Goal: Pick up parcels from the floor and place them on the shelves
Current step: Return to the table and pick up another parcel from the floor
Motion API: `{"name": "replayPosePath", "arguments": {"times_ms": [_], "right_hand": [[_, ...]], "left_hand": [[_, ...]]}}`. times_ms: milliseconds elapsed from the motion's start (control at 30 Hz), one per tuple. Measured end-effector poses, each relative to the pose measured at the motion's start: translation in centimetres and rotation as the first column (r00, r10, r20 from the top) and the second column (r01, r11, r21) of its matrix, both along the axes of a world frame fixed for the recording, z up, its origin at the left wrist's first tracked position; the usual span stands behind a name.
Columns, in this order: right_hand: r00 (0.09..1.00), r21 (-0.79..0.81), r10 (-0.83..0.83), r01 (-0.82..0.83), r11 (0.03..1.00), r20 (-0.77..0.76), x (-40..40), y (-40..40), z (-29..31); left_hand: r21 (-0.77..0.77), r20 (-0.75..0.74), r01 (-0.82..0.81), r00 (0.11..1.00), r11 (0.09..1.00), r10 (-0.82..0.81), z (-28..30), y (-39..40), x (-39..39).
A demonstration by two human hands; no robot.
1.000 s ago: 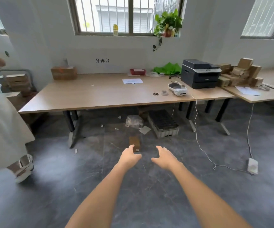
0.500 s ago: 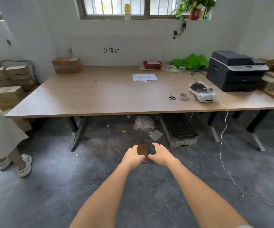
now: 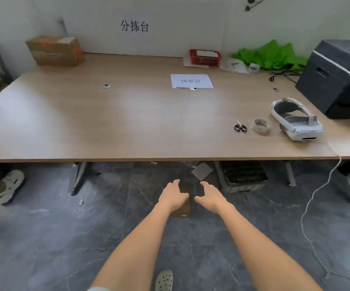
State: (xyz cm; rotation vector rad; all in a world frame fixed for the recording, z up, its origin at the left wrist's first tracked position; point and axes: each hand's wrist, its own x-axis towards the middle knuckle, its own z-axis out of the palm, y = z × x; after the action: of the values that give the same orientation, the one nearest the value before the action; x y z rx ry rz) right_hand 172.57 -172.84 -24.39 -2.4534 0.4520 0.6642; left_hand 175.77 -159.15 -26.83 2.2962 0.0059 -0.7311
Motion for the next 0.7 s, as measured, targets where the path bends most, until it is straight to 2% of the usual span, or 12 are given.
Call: {"name": "replayPosePath", "arguments": {"times_ms": [233,400,533,700], "right_hand": [[0.997,0.058,-0.036,0.040,0.997,-0.074,8.2,-2.9,-5.9],[0.998,0.066,-0.008,0.012,0.998,-0.067,12.8,-4.6,-13.7],[0.999,0.090,0.004,0.000,0.996,-0.049,15.9,-5.6,-24.0],[0.999,0.102,-0.007,0.011,0.995,-0.044,18.0,-6.8,-40.5]], "left_hand": [[0.017,-0.087,-0.015,0.996,1.000,0.016,-5.9,-1.1,7.7],[-0.009,-0.092,-0.034,0.995,0.999,0.033,-13.9,-2.6,11.4],[-0.053,-0.105,-0.068,0.992,0.996,0.062,-23.8,-3.8,13.7],[0.015,-0.085,-0.047,0.995,0.999,0.048,-39.3,-4.6,16.5]]}}
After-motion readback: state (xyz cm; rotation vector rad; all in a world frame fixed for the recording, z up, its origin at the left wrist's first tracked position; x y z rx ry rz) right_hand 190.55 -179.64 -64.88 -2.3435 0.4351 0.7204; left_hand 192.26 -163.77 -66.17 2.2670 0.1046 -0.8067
